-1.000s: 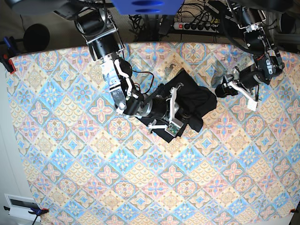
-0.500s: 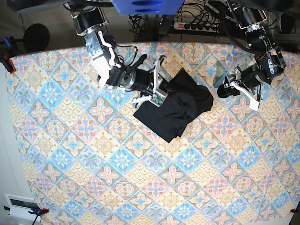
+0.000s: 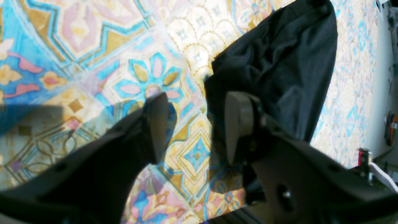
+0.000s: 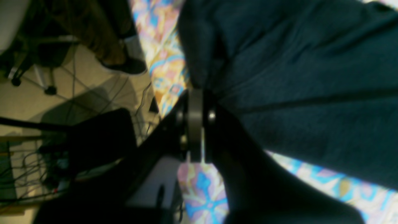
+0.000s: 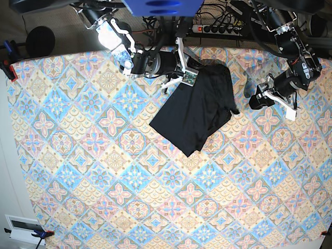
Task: Layout the t-shirt on the table in an organized manner, then fold the t-shirt properly
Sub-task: 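Lift the right gripper and pull the shirt end back toward the robot, then grasp the shirt end near the left gripper and fold it toward the right gripper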
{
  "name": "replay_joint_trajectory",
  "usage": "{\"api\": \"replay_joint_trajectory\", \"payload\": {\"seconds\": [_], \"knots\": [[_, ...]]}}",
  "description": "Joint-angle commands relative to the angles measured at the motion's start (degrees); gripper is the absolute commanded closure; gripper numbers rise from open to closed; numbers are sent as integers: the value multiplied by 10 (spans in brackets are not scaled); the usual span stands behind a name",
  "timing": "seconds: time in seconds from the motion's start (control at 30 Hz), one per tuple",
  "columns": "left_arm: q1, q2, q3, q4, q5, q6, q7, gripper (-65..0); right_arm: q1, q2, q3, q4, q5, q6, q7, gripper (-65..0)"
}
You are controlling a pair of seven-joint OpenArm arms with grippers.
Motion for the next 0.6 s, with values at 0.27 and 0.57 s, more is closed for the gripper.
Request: {"api": "replay_joint_trajectory", "payload": {"seconds": [0.27, 0.57], "knots": [[-3, -12, -2, 12, -38, -1, -4, -292, 9, -1, 116, 56, 9, -1, 19, -142], [-3, -58, 1, 9, -73, -1, -12, -295, 42, -1, 136, 4, 11, -1, 20, -177]]}}
